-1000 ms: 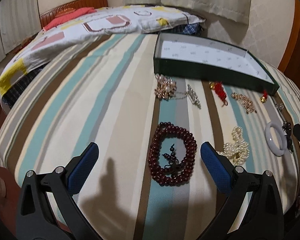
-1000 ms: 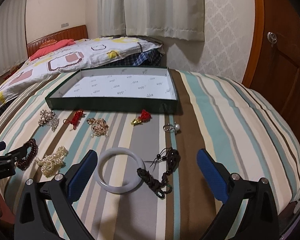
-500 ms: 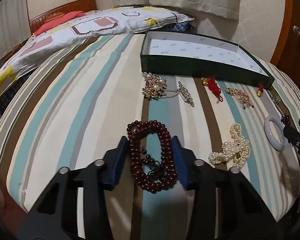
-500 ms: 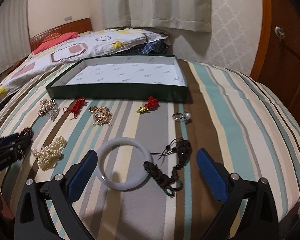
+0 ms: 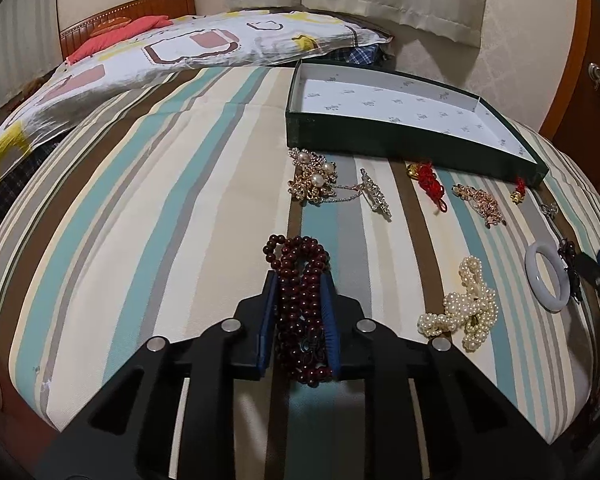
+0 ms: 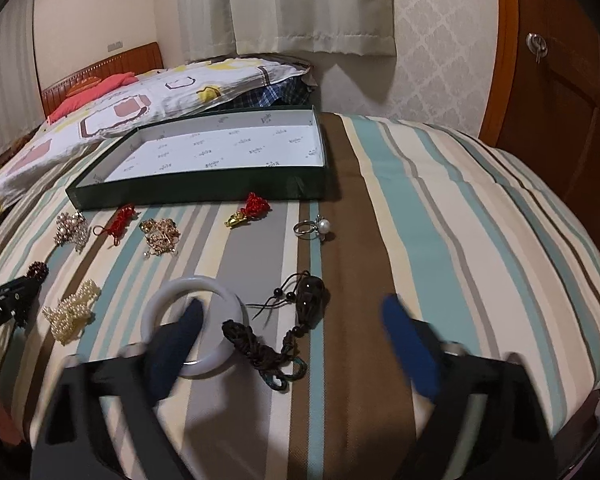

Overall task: Organize jewelry
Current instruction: 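Carry the bead bracelet into the box with the left tool while the right grasps the black pendant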

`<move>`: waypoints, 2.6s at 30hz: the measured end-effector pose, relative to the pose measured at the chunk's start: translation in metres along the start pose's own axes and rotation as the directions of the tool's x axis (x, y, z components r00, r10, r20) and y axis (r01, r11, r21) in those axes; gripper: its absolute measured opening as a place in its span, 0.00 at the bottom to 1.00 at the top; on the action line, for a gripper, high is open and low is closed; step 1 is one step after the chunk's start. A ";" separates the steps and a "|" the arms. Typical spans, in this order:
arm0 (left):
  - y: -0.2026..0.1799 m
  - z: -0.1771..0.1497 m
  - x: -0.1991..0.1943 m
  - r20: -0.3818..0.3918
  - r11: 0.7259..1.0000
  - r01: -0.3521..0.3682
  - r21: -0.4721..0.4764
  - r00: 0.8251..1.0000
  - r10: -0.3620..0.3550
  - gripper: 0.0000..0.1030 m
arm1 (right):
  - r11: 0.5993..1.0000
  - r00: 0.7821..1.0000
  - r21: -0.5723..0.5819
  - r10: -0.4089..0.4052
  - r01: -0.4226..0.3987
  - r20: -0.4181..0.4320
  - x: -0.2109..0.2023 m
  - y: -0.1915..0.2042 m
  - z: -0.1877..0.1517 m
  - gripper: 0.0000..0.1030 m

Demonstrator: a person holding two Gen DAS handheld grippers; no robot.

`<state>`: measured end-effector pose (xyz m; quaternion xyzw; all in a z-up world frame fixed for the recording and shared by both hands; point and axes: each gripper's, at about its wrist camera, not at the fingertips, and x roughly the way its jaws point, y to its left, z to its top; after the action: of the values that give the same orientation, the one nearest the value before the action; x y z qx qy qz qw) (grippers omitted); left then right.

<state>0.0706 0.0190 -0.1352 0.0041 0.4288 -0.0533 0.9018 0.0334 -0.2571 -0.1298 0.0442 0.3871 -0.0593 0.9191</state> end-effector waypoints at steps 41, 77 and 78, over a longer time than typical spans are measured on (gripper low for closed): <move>-0.039 0.095 -0.037 0.282 0.997 0.080 0.006 0.956 -0.078 0.20 | 0.993 0.969 -0.021 0.114 -0.112 0.221 -0.006 0.008 0.088 0.17; -0.074 0.135 0.112 0.018 0.998 0.042 0.051 0.999 -0.043 0.41 | 0.994 0.993 -0.040 0.095 -0.098 -0.077 0.134 0.002 0.121 0.23; -0.074 0.135 0.112 0.018 0.998 0.044 0.051 0.999 -0.045 0.42 | 0.994 0.993 -0.043 0.092 -0.096 -0.077 0.134 0.002 0.121 0.25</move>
<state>0.2382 -0.0726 -0.1335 0.0167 0.4185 -0.0840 0.9042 0.2120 -0.2800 -0.1411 0.0430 0.4199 -0.0050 0.9065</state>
